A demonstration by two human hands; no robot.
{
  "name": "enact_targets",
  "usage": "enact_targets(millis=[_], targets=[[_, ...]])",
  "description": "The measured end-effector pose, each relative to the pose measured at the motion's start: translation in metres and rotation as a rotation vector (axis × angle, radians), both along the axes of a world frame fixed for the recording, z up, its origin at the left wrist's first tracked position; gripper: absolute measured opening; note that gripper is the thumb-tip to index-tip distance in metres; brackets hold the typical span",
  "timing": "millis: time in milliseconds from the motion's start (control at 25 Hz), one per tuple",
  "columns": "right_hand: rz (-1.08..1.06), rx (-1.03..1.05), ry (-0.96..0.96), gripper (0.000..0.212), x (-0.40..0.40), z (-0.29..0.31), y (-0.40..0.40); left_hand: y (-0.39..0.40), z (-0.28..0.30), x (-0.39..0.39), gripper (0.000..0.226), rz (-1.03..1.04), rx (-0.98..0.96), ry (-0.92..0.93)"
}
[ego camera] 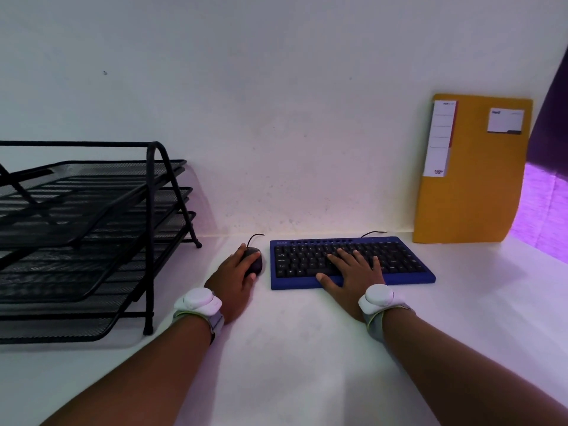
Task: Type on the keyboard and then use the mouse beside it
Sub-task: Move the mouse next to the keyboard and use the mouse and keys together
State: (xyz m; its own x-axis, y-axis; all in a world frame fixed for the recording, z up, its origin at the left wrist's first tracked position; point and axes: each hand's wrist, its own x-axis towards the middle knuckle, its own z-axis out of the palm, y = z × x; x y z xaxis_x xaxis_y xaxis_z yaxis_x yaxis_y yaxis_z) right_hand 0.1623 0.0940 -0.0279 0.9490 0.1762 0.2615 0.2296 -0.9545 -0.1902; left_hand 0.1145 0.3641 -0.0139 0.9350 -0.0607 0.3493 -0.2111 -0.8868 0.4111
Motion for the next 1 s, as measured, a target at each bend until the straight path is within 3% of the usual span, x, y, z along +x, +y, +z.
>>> enact_targets(millis=[160,440,720,1000], targets=[[0.033,0.048,-0.059,0.074,-0.013,0.003,-0.002,-0.005,0.004,-0.010,0.057,0.017,-0.054,-0.014],[0.015,0.077,-0.003,0.075,-0.035,0.011,-0.006,-0.008,0.011,-0.026,0.066,0.164,-0.157,0.038],[0.007,0.079,0.015,0.072,-0.057,0.012,-0.006,-0.005,0.006,-0.041,0.055,0.235,-0.165,0.066],[0.005,0.043,-0.017,0.067,-0.088,0.014,-0.010,-0.008,0.012,-0.080,0.039,0.150,-0.111,0.043]])
